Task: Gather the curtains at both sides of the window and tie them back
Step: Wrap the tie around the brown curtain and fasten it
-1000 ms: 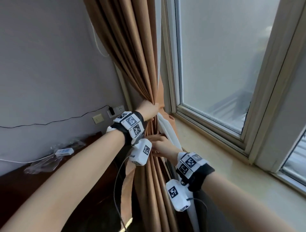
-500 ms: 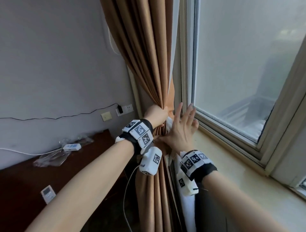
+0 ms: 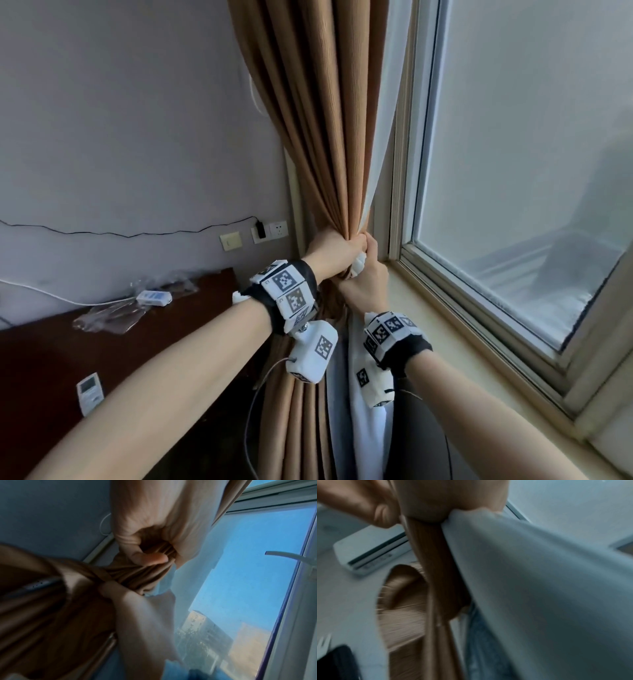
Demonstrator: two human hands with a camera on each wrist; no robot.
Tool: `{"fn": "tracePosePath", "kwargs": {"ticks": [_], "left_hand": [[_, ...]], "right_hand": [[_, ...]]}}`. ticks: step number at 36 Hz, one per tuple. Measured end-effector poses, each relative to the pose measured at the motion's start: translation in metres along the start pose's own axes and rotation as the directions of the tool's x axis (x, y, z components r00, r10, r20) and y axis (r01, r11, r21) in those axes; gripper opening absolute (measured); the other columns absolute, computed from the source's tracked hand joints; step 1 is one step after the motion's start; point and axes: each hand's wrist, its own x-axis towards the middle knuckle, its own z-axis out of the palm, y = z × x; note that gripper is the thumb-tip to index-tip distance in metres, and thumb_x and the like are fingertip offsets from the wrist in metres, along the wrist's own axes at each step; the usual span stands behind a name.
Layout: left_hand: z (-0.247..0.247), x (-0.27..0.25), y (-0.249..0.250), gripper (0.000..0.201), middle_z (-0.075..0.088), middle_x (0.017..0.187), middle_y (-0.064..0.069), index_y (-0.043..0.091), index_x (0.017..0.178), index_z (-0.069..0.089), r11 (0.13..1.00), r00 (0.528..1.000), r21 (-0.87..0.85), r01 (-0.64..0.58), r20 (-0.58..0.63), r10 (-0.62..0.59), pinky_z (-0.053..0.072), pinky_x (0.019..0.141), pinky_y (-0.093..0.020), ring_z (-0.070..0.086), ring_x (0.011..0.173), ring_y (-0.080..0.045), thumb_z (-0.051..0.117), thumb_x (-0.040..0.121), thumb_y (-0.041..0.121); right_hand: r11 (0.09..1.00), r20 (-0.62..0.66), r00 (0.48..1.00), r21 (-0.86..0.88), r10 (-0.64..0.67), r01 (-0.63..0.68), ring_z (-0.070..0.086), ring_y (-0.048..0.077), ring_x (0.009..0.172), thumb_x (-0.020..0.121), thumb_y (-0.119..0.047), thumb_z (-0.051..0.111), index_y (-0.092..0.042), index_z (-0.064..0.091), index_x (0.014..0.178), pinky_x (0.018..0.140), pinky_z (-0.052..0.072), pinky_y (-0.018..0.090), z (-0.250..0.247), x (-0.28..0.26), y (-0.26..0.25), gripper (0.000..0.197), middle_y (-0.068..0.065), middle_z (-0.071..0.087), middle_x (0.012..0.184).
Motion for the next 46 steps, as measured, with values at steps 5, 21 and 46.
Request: {"fn": "tracePosePath", "kwargs": {"ticks": [5,21,46], "left_hand": [[-0.005,0.013,0.002,0.079,0.066,0.119,0.003,0.024,0.122,0.063,0.994,0.992,0.08,-0.078,0.109,0.069,0.048,0.099,-0.034,0.061,0.11,-0.015,0.062,0.053,0.064],[-0.06,0.054,-0.081,0.035,0.064,0.123,-0.007,0.009,0.122,0.06,0.99,0.903,-0.131,-0.051,0.418,0.102,0.044,0.099,-0.025,0.057,0.116,-0.019,0.05,0.092,-0.007],[-0.08,0.112,-0.078,0.013,0.063,0.093,0.007,0.021,0.084,0.078,0.666,0.793,0.433,-0.608,0.29,0.536,0.045,0.087,-0.028,0.059,0.091,-0.016,0.082,0.072,0.024]], "right_hand": [[0.999,-0.002,1.0,0.034,-0.005,0.005,0.065,0.028,0.081,0.066,-0.012,0.074,-0.018,0.043,0.126,0.066,0.049,0.03,-0.003,0.01,0.012,0.068,0.007,0.07,0.087],[0.999,0.032,0.999,0.018,-0.029,0.028,0.066,0.028,0.094,0.066,-0.01,0.08,-0.006,0.07,0.096,0.084,0.051,0.035,-0.017,0.016,0.018,0.032,0.008,0.071,0.093],[0.943,0.061,0.977,0.253,0.206,-0.215,0.058,-0.017,0.087,0.059,-0.013,0.091,-0.044,0.056,0.1,0.072,0.045,0.002,-0.019,0.01,0.003,0.062,-0.021,0.063,0.1]]}}
